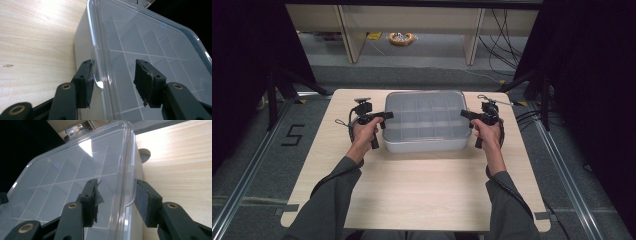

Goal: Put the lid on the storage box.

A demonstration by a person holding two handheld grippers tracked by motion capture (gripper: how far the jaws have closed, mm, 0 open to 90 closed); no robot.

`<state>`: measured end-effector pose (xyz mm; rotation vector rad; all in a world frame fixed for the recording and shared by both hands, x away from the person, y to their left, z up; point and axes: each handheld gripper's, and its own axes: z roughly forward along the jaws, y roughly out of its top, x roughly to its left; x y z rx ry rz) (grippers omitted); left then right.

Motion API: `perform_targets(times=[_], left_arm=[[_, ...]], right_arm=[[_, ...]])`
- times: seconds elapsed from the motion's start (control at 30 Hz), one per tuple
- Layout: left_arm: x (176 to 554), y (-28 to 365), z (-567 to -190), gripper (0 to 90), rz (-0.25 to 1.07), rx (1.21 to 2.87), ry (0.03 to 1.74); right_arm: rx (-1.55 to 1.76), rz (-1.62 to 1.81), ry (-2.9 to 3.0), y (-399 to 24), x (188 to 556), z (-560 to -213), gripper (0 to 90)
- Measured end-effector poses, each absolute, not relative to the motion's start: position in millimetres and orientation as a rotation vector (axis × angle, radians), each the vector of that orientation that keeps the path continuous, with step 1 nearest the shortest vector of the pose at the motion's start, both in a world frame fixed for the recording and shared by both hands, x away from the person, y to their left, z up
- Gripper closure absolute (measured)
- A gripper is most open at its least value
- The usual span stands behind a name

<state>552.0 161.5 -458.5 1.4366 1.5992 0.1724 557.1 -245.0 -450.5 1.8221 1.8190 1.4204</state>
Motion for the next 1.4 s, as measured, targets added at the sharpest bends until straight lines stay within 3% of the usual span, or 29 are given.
perform_targets(times=[0.13,0.57,0.7,0.83,0.87,1.07,1.1,1.4], left_arm=[[550.1,158.7,-457.7,47.6,0.207,1.493,1.576],[550.9,160.5,-460.3,48.4,0.206,1.497,1.558],[550.6,160.4,-460.4,47.9,0.209,1.495,1.559],[549.2,162.3,-459.3,47.0,0.217,1.493,1.573],[548.9,163.8,-458.9,46.2,0.216,1.494,1.567],[541.8,169.1,-451.9,43.5,0.237,1.486,1.553],[539.8,170.6,-450.2,43.5,0.240,1.498,1.551],[517.3,185.8,-441.7,39.8,0.239,1.520,1.499]], right_arm=[[1.852,1.404,1.829,-243.2,557.6,-454.4,52.9],[1.853,1.436,1.794,-244.9,564.5,-464.2,54.8],[1.903,1.443,1.781,-243.6,562.7,-463.6,52.1],[1.752,1.403,1.811,-250.3,564.8,-464.4,48.2],[1.929,1.440,1.763,-244.9,558.6,-457.3,47.7],[1.780,1.435,1.795,-258.3,553.7,-451.3,45.4],[1.886,1.440,1.772,-255.2,545.1,-445.3,44.8],[1.707,1.406,1.823,-263.6,512.8,-437.7,44.1]])
